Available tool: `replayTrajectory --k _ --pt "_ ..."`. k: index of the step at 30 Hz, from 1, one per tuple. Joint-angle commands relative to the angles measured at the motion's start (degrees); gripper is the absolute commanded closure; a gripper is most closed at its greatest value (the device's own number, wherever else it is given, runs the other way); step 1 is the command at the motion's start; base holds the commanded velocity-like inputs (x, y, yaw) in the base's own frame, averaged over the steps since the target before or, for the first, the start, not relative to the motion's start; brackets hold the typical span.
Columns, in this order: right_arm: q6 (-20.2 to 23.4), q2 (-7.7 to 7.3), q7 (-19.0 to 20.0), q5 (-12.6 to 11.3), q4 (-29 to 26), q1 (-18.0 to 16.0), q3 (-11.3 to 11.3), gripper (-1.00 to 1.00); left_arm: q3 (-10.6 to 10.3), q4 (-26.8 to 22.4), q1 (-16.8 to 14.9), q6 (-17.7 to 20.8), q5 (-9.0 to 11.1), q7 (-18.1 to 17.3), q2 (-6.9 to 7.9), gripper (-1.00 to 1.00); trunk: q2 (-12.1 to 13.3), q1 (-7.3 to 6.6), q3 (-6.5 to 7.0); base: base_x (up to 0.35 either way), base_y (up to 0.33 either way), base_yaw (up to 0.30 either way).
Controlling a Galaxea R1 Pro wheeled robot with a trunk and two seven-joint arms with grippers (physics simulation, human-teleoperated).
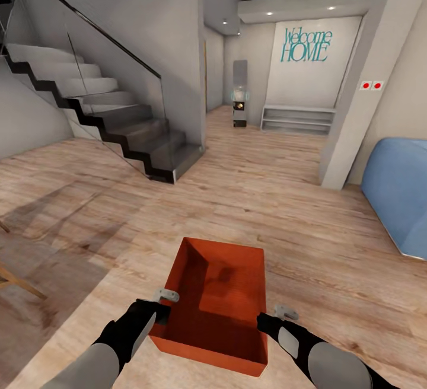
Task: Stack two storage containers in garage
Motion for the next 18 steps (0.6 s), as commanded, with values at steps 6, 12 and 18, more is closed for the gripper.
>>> replayTrajectory --k 6,12,18 --pt "0.20 0.01 -0.03 0.60 -0.28 -0.01 -0.87 1.00 -0.42 -0.10 -0.03 0.23 1.41 -0.04 0.03 1.00 -0.02 0.03 -0.05 0.341 0.000 0.000" --pt "0.20 0.01 -0.07 0.61 -0.29 -0.01 -0.87 1.00 -0.42 -0.08 -0.03 0.23 1.41 -0.04 0.03 1.00 -0.02 0.03 -0.05 0.341 0.000 0.000" --pt "0.20 0.01 -0.08 0.61 -0.29 -0.01 -0.87 1.00 -0.42 -0.10 -0.03 0.23 1.38 -0.04 0.03 1.00 -0.02 0.03 -0.05 0.341 0.000 0.000"
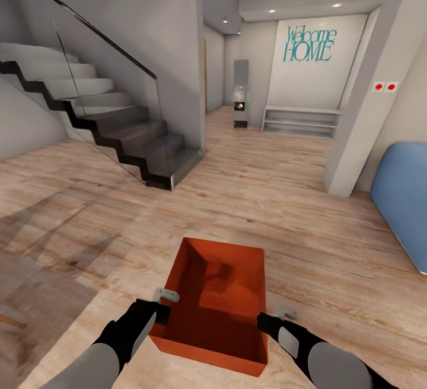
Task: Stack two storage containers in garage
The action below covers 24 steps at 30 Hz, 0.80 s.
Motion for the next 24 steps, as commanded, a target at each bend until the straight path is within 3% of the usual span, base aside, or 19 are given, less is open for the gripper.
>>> replayTrajectory --k 1,24 --pt "0.21 0.01 -0.01 0.61 -0.21 -0.01 -0.87 1.00 -0.44 -0.09 -0.03 0.24 1.36 -0.03 0.03 1.00 -0.02 0.03 -0.05 0.341 0.000 0.000" --pt "0.21 -0.06 -0.01 0.66 -0.30 -0.01 -0.87 1.00 -0.44 -0.14 -0.03 0.24 1.34 -0.03 0.03 1.00 -0.02 0.03 -0.05 0.341 0.000 0.000"
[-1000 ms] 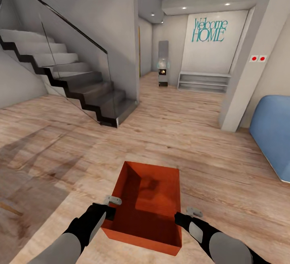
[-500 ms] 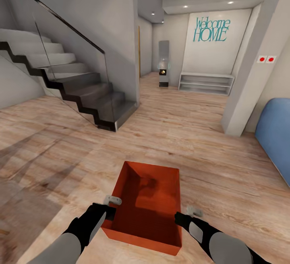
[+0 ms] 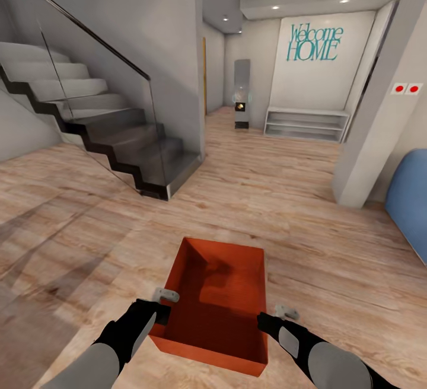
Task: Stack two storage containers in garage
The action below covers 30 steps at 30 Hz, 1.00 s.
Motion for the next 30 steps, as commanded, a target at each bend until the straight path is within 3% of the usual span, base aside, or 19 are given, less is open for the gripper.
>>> replayTrajectory --k 1,30 --pt "0.21 0.01 0.00 0.58 -0.20 -0.01 -0.85 1.00 -0.41 -0.08 -0.03 0.24 1.31 -0.02 0.03 1.00 -0.02 0.03 -0.05 0.341 0.000 0.000" --pt "0.12 0.03 0.00 0.65 -0.20 -0.01 -0.85 1.00 -0.41 -0.04 -0.03 0.24 1.31 -0.01 0.03 1.00 -0.02 0.03 -0.05 0.341 0.000 0.000"
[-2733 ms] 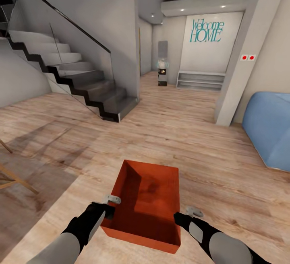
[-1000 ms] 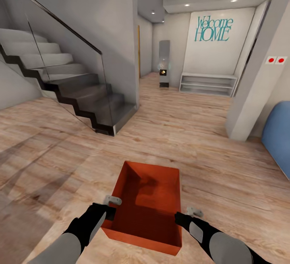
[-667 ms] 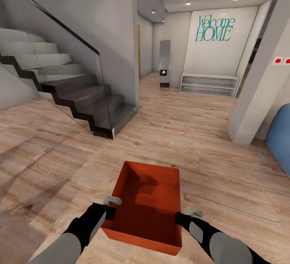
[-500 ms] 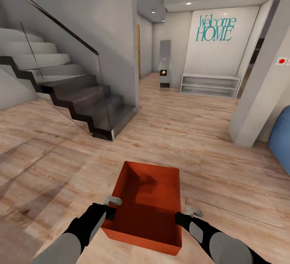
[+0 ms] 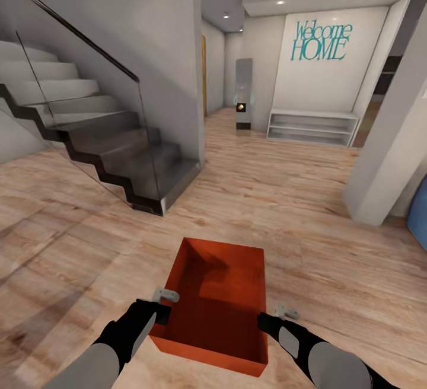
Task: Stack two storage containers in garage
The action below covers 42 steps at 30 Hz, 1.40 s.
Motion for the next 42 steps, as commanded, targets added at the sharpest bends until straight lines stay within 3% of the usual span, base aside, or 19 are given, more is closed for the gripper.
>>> replayTrajectory --k 1,18,42 --pt "0.21 0.02 0.01 0.56 -0.19 -0.01 -0.88 1.00 -0.39 -0.10 -0.03 0.24 1.24 0.02 0.03 1.00 -0.02 0.03 -0.05 0.341 0.000 0.000" --pt "0.44 0.00 0.01 0.42 -0.19 -0.01 -1.14 1.00 -0.39 -0.13 -0.03 0.24 1.24 0.03 0.03 1.00 -0.02 0.03 -0.12 0.341 0.000 -0.232" --pt "0.28 0.06 0.01 0.51 -0.19 -0.01 -1.14 1.00 -0.38 -0.10 -0.03 0.24 1.24 0.05 0.03 1.00 -0.02 0.03 -0.16 0.341 0.000 -0.006"
